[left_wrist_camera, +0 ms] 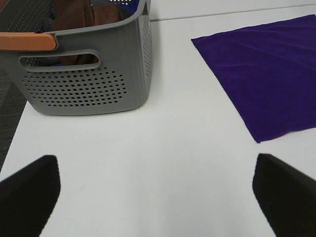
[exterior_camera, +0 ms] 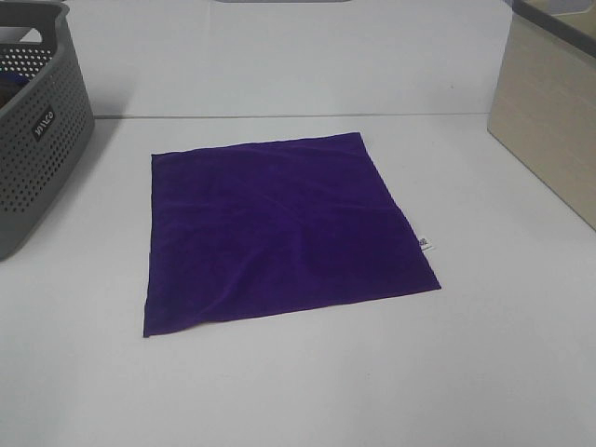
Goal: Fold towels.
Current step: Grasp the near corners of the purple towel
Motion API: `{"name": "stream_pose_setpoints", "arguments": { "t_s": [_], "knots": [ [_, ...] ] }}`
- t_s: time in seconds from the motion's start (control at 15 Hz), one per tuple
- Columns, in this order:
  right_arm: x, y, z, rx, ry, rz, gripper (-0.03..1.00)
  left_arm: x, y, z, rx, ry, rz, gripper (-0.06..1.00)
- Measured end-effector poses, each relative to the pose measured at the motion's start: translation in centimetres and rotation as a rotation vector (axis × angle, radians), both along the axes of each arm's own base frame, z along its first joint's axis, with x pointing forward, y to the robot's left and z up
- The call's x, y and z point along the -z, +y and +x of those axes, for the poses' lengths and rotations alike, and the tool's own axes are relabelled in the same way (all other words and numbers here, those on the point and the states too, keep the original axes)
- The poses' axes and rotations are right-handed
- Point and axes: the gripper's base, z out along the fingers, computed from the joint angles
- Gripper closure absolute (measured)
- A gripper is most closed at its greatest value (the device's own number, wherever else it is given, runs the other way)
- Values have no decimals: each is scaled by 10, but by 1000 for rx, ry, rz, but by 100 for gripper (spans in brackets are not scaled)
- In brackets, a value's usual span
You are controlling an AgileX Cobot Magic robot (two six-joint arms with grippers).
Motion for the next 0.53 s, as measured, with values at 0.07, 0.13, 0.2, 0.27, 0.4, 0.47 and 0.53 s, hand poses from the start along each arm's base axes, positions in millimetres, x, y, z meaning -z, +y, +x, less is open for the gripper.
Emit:
{"name": "stream_pose_setpoints", "arguments": {
  "t_s": [0.07,0.13,0.2,0.27,0.4,0.47,0.53],
  "knots": [
    [0,0,0,0,0,0,15,0,0,0,0,0,0,-4],
    [0,0,0,0,0,0,15,0,0,0,0,0,0,-4],
    [0,0,0,0,0,0,15,0,0,0,0,0,0,-4],
    [0,0,0,0,0,0,15,0,0,0,0,0,0,-4],
    [0,0,0,0,0,0,15,0,0,0,0,0,0,-4],
    [0,0,0,0,0,0,15,0,0,0,0,0,0,-4],
    [0,0,0,0,0,0,15,0,0,0,0,0,0,-4]
  ]
}}
